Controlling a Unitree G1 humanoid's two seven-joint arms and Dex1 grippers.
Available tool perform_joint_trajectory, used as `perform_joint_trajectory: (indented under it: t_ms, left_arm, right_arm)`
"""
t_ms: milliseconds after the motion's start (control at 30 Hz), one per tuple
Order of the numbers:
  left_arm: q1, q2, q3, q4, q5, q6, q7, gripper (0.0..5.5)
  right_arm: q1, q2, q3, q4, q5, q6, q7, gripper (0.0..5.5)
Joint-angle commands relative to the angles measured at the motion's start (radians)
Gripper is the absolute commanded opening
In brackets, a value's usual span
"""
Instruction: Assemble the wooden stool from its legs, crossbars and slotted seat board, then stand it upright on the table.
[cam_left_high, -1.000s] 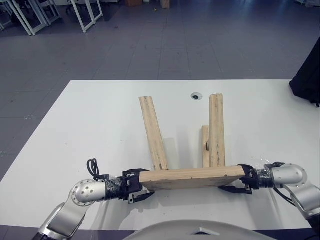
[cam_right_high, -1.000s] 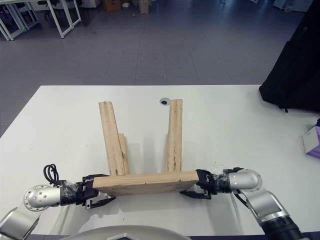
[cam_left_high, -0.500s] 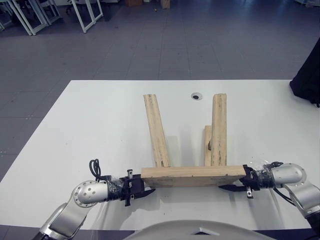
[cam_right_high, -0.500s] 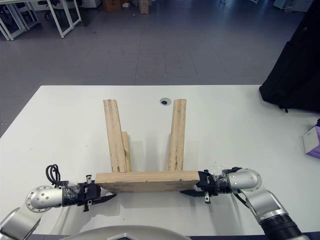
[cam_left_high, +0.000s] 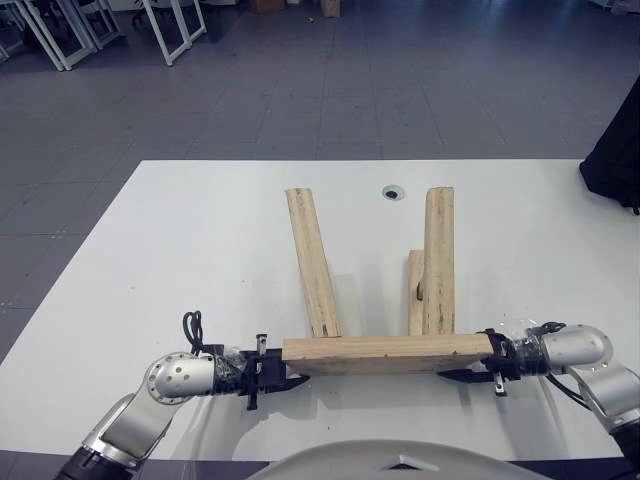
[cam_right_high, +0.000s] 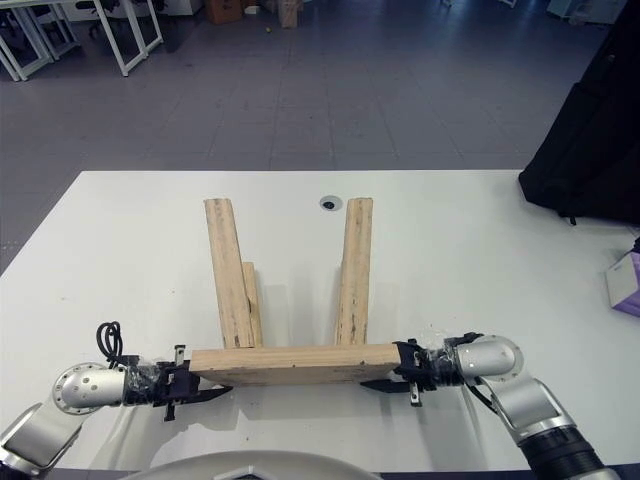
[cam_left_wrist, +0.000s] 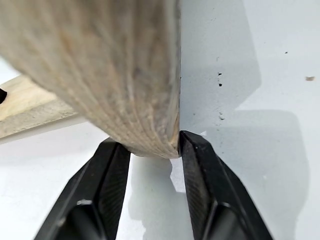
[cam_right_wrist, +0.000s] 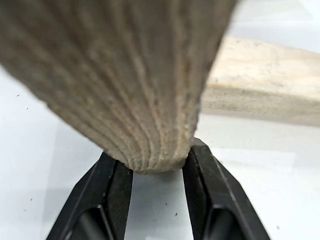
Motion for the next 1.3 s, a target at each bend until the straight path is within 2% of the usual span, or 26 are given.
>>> perform_joint_trajectory:
  t_ms: [33,300,433,500,600,767,967,1100,1300]
  left_arm:
    - [0.044,-0.04,-0.062,-0.101,-0.091,0.086,-0.036,1.47]
    - [0.055,-0.044,0.051,-0.275,-0.407,0.271,-0.072,1.33]
    - [0.061,-0.065,0.196,-0.385,-0.668,0.364,-0.047,1.33]
    - [0.041,-0.069,0.323,-0.419,-0.881,0.409,0.005,1.33]
    - [0.005,-0.066,0.425,-0.428,-1.063,0.449,0.053,1.37]
    - [-0.072,-0.101,0.495,-0.424,-1.236,0.474,0.154,1.4]
    - [-0.108,-0.113,0.548,-0.426,-1.339,0.536,0.247,1.3]
    - [-0.116,-0.107,0.568,-0.416,-1.358,0.589,0.255,1.3]
    - [-0.156,-0.129,0.564,-0.391,-1.319,0.607,0.282,1.3]
  right_arm:
    - [-0.025,0.01,0.012,-0.06,0.072,0.084,0.055,1.33]
    - [-0.079,0.003,-0.105,-0.311,0.382,0.515,0.076,1.34]
    - [-0.146,0.004,-0.23,-0.384,0.667,0.825,0.023,1.35]
    - [-0.176,0.027,-0.293,-0.375,0.783,0.924,-0.037,1.35]
    - [-0.176,0.036,-0.349,-0.386,0.906,1.021,-0.126,1.36]
    - [-0.121,0.054,-0.4,-0.413,1.066,1.09,-0.267,1.35]
    - [-0.051,0.093,-0.421,-0.491,1.253,1.102,-0.463,0.15]
    - [-0.028,0.099,-0.424,-0.511,1.3,1.094,-0.535,0.12]
    - [-0.011,0.122,-0.409,-0.525,1.257,1.069,-0.552,0.12]
